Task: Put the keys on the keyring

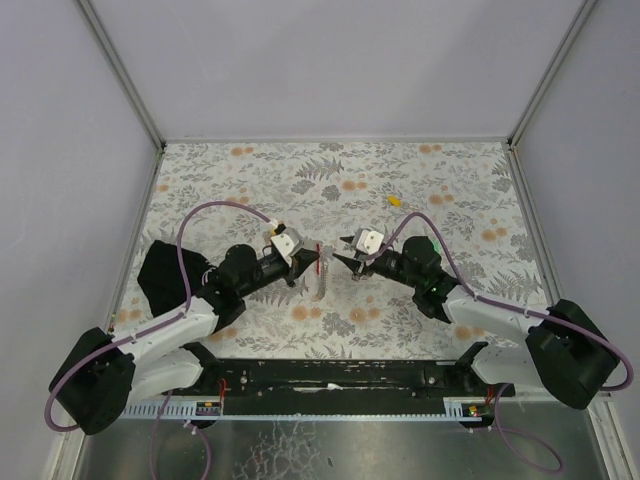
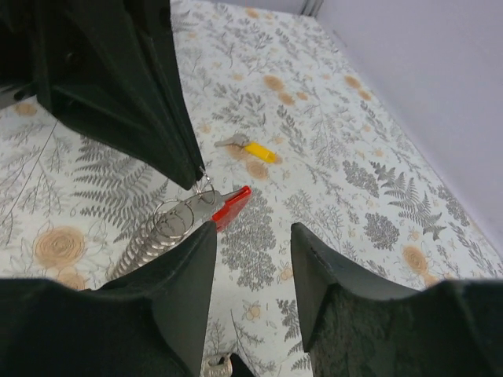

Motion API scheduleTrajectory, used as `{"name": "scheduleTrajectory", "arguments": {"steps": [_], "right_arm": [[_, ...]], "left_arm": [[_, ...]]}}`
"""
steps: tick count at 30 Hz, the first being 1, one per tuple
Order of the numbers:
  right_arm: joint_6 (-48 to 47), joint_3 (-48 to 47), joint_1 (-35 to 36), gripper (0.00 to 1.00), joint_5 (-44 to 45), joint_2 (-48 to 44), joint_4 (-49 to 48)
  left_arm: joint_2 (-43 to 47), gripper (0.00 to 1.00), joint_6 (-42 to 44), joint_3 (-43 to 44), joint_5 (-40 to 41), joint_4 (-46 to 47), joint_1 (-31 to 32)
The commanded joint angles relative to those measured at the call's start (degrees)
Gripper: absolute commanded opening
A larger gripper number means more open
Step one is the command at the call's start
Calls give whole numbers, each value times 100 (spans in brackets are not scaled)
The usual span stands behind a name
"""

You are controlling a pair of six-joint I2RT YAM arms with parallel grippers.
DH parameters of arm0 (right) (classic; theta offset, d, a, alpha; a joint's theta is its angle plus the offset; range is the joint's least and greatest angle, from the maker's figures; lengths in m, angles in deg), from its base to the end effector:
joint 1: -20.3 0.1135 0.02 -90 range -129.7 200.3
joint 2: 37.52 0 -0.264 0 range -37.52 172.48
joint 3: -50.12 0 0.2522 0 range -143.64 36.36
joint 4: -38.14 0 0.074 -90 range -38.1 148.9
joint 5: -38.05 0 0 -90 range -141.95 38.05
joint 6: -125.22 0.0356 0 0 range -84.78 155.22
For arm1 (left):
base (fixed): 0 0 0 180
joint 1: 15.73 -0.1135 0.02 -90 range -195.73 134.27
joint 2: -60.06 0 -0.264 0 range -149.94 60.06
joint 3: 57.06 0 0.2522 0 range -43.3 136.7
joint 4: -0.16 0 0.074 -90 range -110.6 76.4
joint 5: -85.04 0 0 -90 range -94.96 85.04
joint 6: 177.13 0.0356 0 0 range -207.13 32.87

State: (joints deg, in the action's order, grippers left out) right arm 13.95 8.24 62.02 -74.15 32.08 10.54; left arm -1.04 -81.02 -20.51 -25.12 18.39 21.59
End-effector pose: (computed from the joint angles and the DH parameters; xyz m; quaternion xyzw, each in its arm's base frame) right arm 0.1838 0.1819 0.2434 -0.4788 0.5212 0.2572 0.6580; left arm 0.1743 -0.1483 0.2280 0.3799 0.6383 -0.3023 0.5975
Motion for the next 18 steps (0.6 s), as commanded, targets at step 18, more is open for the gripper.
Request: {"name": "scheduleTrajectory", "arguments": {"steps": [18], "right_arm": [[778, 91, 508, 34, 971, 1238, -2997]], "left_arm": [[95, 0, -813, 95, 1509, 341, 320]]}}
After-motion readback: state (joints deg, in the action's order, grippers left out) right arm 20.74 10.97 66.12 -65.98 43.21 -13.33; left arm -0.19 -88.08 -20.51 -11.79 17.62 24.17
